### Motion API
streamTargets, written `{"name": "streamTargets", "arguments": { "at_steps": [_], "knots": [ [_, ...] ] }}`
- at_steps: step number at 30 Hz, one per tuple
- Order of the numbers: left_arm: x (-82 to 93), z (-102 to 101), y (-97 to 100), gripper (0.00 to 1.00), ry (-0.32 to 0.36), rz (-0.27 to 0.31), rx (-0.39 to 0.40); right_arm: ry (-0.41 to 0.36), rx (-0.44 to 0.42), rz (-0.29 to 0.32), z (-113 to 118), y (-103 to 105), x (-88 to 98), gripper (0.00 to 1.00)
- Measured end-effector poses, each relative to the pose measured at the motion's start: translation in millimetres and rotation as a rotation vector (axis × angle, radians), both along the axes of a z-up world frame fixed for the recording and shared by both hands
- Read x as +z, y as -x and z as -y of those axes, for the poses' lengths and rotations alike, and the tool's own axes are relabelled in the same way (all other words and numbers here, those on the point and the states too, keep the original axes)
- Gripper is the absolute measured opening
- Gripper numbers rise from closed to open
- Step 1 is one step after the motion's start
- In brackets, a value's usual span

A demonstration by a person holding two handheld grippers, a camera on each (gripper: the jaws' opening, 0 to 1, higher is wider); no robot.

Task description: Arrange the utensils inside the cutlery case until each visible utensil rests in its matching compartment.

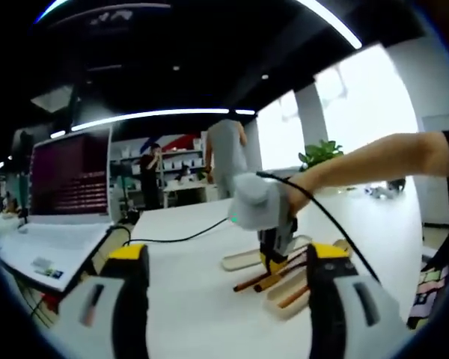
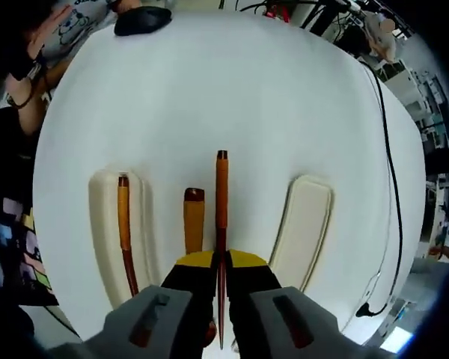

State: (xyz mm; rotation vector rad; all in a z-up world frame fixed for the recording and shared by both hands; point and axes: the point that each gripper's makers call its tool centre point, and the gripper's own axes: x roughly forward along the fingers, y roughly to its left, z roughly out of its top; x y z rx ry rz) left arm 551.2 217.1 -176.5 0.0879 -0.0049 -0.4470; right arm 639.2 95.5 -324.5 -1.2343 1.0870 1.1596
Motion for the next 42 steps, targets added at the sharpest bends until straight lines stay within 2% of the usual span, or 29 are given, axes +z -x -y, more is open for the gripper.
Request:
{"name": "streamTargets", "arguments": {
  "at_steps": [11, 14, 22, 26, 28, 33, 35, 38, 42],
  "knots": [
    [-2.3, -2.1, -1.0, 0.92, -0.009, -0.008, 0.007, 0.018, -0.016, 0.032, 5.1, 0.5, 16.9, 0.02],
    [-1.8, -1.9, -0.7, 0.92, -0.007, -0.006, 0.005, 0.001, -0.040, 0.049, 2.5, -0.1, 20.7, 0.02],
    [-3.2, -3.6, -1.9, 0.92, -0.012, -0.011, 0.007, 0.017, -0.041, 0.045, 4.4, 10.1, 23.1, 0.02],
    [-4.0, -4.5, -2.2, 0.92, -0.014, -0.013, 0.009, 0.030, -0.041, 0.067, 6.0, 15.0, 33.6, 0.02],
    [-4.0, -4.7, -2.2, 0.92, -0.014, -0.013, 0.010, 0.047, -0.023, 0.054, 8.7, 22.4, 37.3, 0.02],
    [-6.6, -3.9, -3.8, 0.92, -0.017, -0.020, 0.012, 0.029, -0.040, 0.048, 12.2, 37.9, 43.1, 0.02],
    [-8.5, -4.3, -4.2, 0.92, -0.024, -0.026, 0.015, 0.040, -0.020, 0.055, 15.8, 38.2, 47.9, 0.02],
    [-8.1, -5.7, -4.4, 0.92, -0.024, -0.024, 0.021, -0.018, -0.015, 0.037, 15.2, 40.7, 55.7, 0.02],
    [-8.4, -6.1, -4.6, 0.92, -0.019, -0.026, 0.021, -0.015, 0.004, 0.053, 23.7, 45.2, 57.6, 0.02]
  ]
}}
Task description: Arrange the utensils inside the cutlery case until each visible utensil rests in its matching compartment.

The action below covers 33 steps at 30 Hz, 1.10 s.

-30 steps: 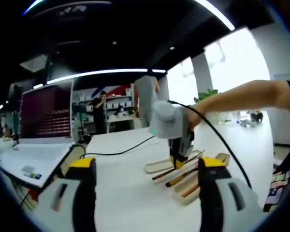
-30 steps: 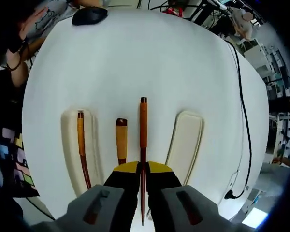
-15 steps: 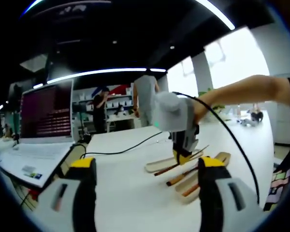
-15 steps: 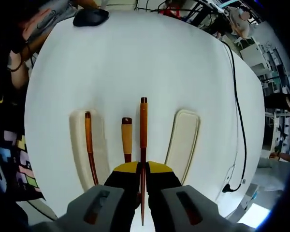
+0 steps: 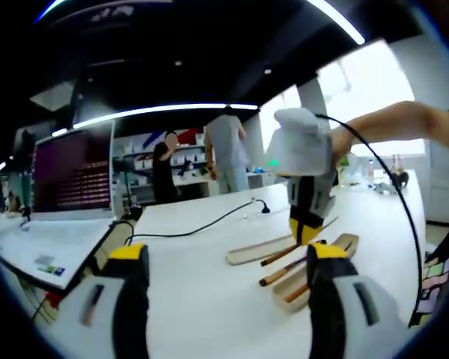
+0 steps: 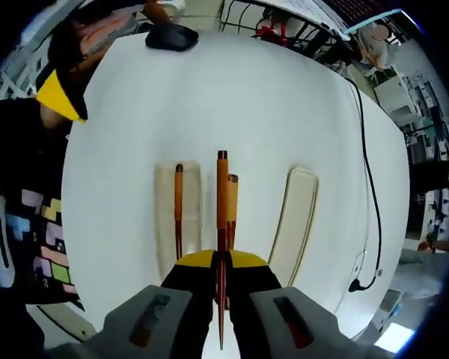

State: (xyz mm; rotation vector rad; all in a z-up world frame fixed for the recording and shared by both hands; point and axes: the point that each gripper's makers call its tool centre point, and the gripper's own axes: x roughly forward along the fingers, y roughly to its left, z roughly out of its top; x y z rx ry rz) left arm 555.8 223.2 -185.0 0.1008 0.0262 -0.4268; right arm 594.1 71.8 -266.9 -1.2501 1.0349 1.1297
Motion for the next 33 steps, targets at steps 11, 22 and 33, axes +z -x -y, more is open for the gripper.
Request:
{"name": "streamTargets", "arguments": {
  "at_steps": [11, 22, 33],
  "knots": [
    [-1.7, -1.4, -0.3, 0.92, -0.006, -0.005, 0.011, -0.012, -0.003, -0.033, 10.8, 17.5, -12.7, 0.03],
    [-5.0, -1.2, -1.4, 0.92, -0.019, -0.016, 0.014, -0.013, 0.002, -0.069, 4.8, 25.5, -27.4, 0.03],
    [-6.9, -2.8, -2.4, 0.92, -0.026, -0.023, 0.021, -0.014, 0.002, -0.099, -1.6, 29.2, -42.9, 0.03]
  ]
}}
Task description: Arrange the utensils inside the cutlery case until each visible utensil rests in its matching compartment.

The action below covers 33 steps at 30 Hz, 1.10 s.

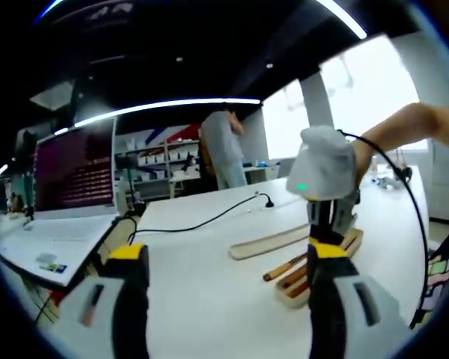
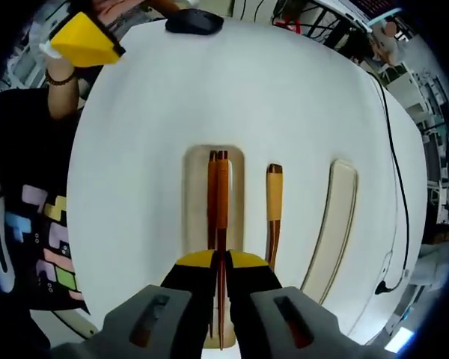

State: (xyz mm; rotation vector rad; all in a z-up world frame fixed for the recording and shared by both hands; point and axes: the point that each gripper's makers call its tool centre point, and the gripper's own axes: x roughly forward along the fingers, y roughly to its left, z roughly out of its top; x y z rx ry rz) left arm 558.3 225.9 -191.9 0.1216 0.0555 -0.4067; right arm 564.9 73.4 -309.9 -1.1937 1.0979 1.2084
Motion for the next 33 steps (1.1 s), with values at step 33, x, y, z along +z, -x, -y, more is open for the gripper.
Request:
{"name": "streamTargets", "arguments": {
  "at_steps": [33],
  "knots": [
    [-5.4, -1.4, -1.8, 0.91, -0.011, -0.023, 0.003, 0.038, 0.007, 0.024, -2.5, -4.9, -10.0, 0.04]
  ]
}}
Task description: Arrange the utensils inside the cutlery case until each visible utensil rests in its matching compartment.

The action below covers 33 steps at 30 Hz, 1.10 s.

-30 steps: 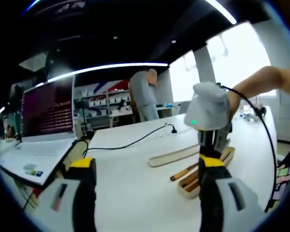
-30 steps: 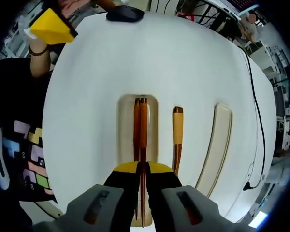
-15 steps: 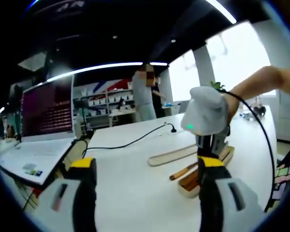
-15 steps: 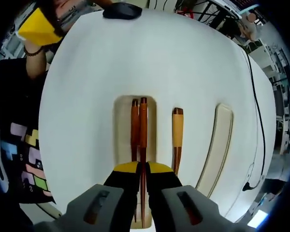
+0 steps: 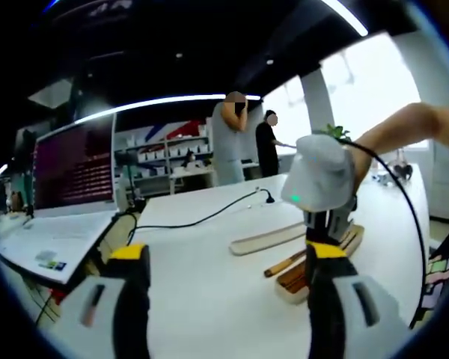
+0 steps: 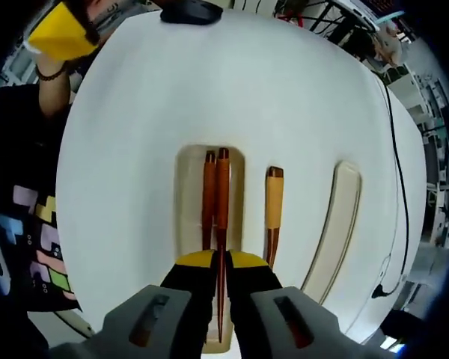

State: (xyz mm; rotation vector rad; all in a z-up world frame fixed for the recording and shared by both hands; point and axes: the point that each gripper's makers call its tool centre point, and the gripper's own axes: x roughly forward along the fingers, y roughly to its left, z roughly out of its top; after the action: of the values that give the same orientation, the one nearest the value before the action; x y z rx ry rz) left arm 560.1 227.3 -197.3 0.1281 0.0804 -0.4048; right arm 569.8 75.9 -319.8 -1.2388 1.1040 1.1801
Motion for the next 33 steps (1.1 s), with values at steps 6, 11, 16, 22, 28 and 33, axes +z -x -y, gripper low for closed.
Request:
{"name": "streamTargets", "arguments": {
  "at_steps": [6, 11, 16, 22, 28, 33],
  "knots": [
    [-0.6, 3.5, 0.9, 0.91, -0.005, -0.002, -0.011, 0.011, -0.001, 0.004, 3.6, 0.2, 1.1, 0.04],
    [11.4, 7.7, 0.5, 0.90, 0.047, 0.054, -0.025, -0.005, -0.007, 0.022, 5.7, 0.3, 8.3, 0.03],
    [18.9, 14.1, 5.9, 0.92, 0.085, 0.072, -0.062, -0.129, -0.038, 0.014, -7.1, 5.7, 16.3, 0.03],
    [18.6, 13.0, 4.8, 0.92, 0.089, 0.073, -0.057, -0.135, -0.022, 0.032, -1.7, 8.3, 23.0, 0.03],
    [19.1, 16.5, 5.6, 0.83, 0.122, 0.068, -0.079, -0.159, -0.024, 0.083, -1.8, 4.7, 40.7, 0.03],
    [20.6, 24.9, 7.0, 0.87, 0.143, 0.070, -0.100, -0.175, -0.037, 0.123, 3.2, -2.3, 55.4, 0.03]
  ]
}}
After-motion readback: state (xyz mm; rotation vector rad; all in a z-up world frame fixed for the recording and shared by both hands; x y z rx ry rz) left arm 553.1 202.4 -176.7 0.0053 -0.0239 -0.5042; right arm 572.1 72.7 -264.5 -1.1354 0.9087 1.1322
